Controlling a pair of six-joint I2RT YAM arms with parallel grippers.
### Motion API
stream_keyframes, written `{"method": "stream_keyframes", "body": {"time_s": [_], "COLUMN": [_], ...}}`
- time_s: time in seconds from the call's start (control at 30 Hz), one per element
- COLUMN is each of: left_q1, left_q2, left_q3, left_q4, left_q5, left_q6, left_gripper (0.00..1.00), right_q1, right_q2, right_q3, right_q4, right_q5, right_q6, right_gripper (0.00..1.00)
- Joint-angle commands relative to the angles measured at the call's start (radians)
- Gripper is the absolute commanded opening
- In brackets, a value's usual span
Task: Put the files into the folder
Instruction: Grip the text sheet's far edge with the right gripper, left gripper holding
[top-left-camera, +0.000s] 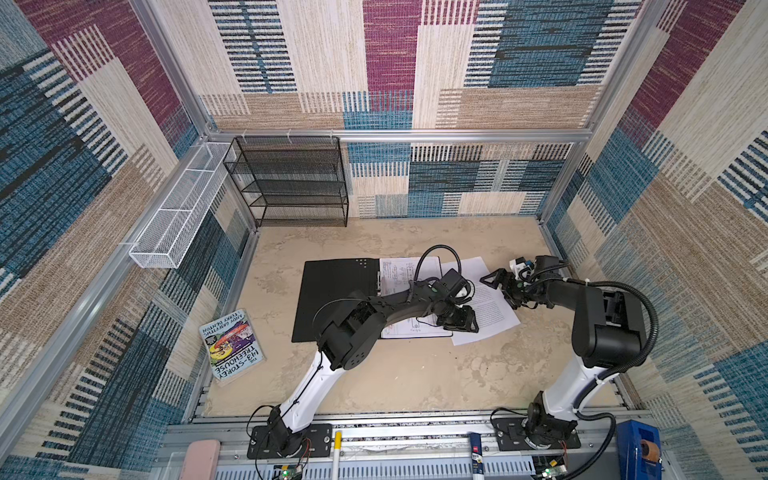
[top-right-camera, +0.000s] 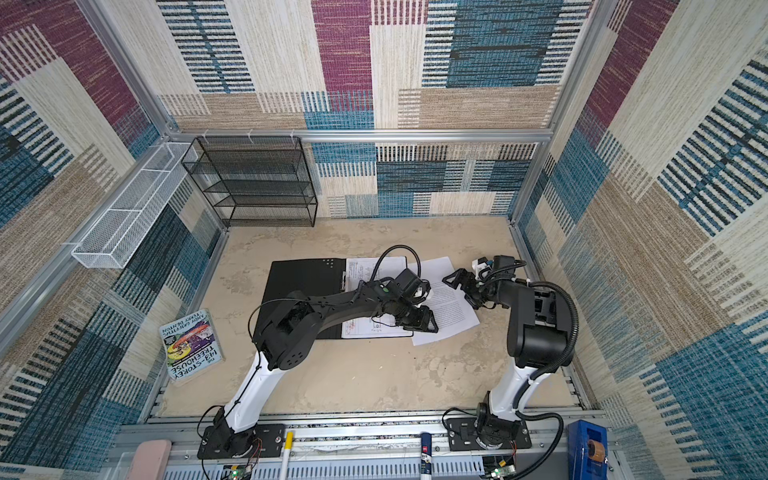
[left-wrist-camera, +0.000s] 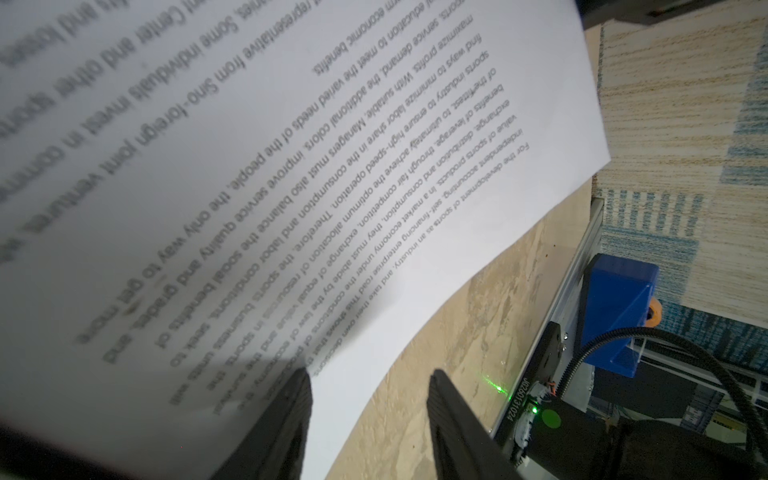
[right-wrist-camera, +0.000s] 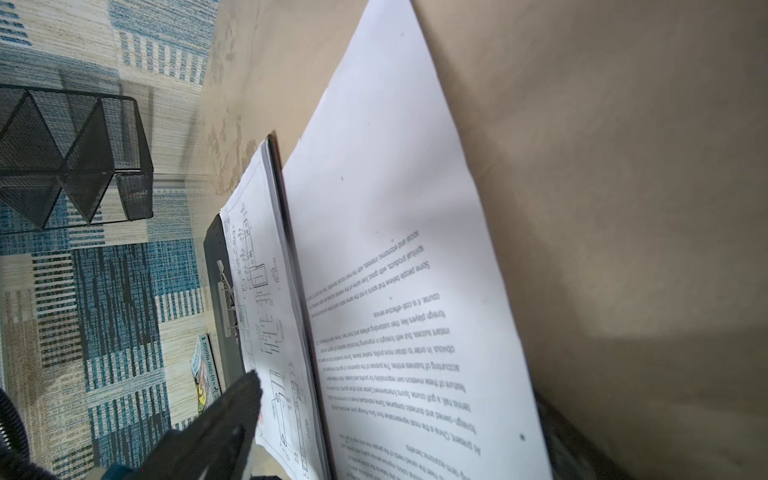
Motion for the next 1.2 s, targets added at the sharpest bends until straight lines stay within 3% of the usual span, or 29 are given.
{"method": "stream_keyframes", "body": {"time_s": [0.0, 0.23, 0.4, 0.63, 1.17], "left_q1": [0.011, 0.011, 0.013, 0.013, 0.014], "left_q2": [0.028, 0.022, 0.021, 0.023, 0.021], "left_q3": [-0.027, -0.035, -0.039, -0.038, -0.035], "left_q4": [-0.258, -0.252, -0.250, -0.250, -0.253], "left_q5": [-0.167, -0.163, -0.162, -0.159, -0.158], "left_q6": [0.023, 0.018, 0.019, 0.019, 0.023], "left_gripper": [0.50, 0.50, 0.50, 0.49, 0.49], "right_q1": [0.000, 0.000, 0.000, 0.000, -0.002], "right_q2": [0.003, 0.028, 0.046, 0.077, 0.057], "right_q3": [0.010, 0.036, 0.076, 0.093, 0.118], "right_q4": [-0.040, -0.029, -0.069, -0.051, -0.097], "right_q5": [0.067, 0.046, 0.088, 0.025, 0.089], "right_q6": [-0.008, -0.003, -0.025, -0.024, -0.042], "right_gripper": [0.85, 0.55, 0.55, 0.56, 0.34]}}
